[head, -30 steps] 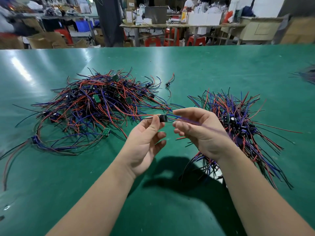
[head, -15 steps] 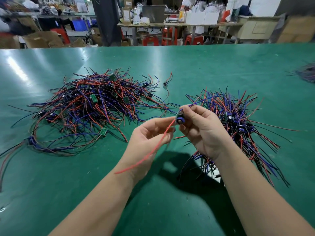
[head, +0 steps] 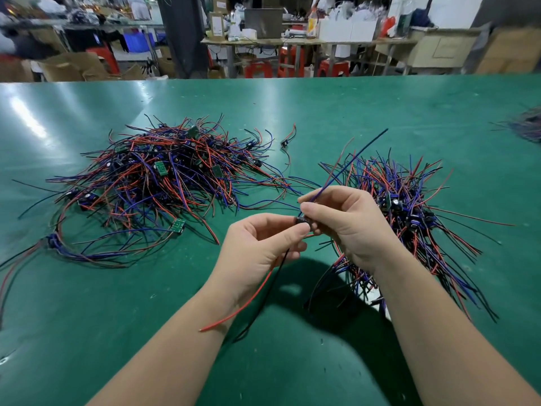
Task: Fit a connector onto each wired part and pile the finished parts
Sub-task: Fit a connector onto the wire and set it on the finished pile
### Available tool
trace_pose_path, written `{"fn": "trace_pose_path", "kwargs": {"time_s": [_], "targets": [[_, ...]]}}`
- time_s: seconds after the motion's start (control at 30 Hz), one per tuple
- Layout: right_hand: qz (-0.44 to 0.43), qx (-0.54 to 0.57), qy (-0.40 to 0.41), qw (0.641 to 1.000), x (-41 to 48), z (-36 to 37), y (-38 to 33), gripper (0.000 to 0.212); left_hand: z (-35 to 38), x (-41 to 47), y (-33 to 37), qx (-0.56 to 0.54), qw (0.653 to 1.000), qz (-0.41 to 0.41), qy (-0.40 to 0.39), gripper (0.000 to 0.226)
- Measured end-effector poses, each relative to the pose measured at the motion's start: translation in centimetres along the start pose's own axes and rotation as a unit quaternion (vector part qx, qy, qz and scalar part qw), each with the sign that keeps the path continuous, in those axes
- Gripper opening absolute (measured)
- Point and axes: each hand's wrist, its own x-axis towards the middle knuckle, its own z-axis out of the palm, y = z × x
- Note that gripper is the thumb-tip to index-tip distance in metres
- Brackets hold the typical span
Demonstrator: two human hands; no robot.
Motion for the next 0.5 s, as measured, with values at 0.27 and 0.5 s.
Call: {"fn": "trace_pose_path", "kwargs": {"time_s": [0.27,0.5], "targets": [[-0.003,-0.004,0.024,1.0,0.1,-0.2,-0.1,0.013,-0.2,0.1,-0.1,-0.002,1.0,-0.023,-0.005,0.022],[0.023,0.104,0.189,0.976,0.6,-2.5,-1.3,0.012,-0.1,0.0,-0.7,0.076,0.996,-0.055,-0.012,0.011]]}}
